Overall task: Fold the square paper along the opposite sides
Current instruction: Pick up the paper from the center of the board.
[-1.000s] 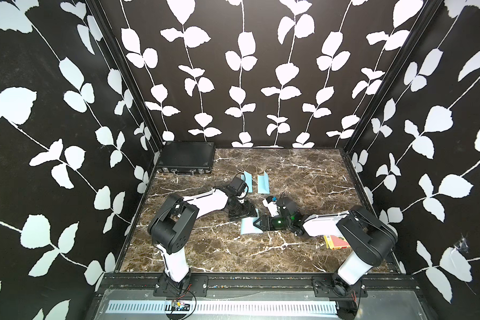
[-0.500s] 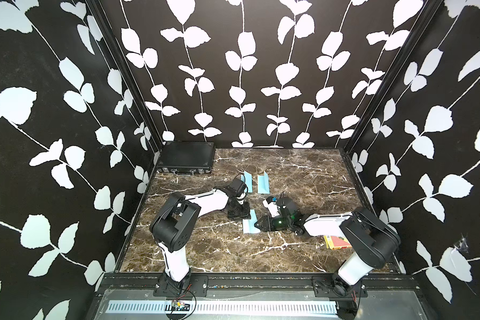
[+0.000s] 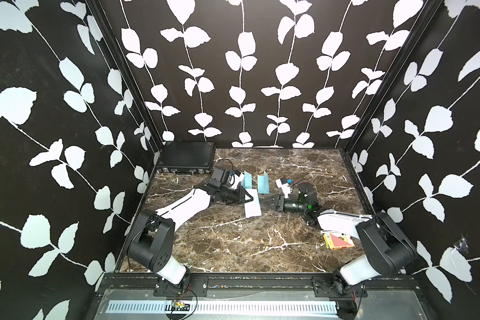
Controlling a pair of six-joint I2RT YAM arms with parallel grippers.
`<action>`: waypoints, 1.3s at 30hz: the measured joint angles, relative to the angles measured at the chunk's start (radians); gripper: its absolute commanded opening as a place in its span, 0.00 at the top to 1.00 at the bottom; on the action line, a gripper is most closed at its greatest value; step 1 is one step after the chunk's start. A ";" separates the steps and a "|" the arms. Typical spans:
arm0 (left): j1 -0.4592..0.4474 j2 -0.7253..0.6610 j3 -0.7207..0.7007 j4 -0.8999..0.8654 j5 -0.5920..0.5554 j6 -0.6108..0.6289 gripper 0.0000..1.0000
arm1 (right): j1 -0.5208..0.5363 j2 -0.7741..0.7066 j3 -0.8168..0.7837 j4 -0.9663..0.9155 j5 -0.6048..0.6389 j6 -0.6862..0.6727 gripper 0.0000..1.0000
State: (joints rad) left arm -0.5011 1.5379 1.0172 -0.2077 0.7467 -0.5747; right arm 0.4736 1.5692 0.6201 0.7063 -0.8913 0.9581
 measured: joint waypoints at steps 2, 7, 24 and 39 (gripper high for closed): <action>0.000 -0.011 -0.013 0.035 0.040 -0.005 0.75 | -0.003 0.040 0.000 0.076 -0.037 0.047 0.37; 0.000 -0.021 -0.043 0.082 0.090 -0.020 0.75 | -0.003 0.131 0.000 0.280 -0.093 0.189 0.45; 0.002 -0.041 -0.059 0.106 0.105 -0.029 0.68 | -0.003 0.109 0.000 0.407 -0.130 0.286 0.97; 0.109 -0.149 -0.142 0.221 0.098 -0.095 0.01 | 0.011 -0.035 0.084 0.267 -0.084 0.239 1.00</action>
State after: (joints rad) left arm -0.3916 1.3891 0.8757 0.0132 0.8444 -0.6697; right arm 0.4843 1.5337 0.7044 0.9737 -0.9749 1.1969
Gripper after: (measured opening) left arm 0.986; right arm 0.046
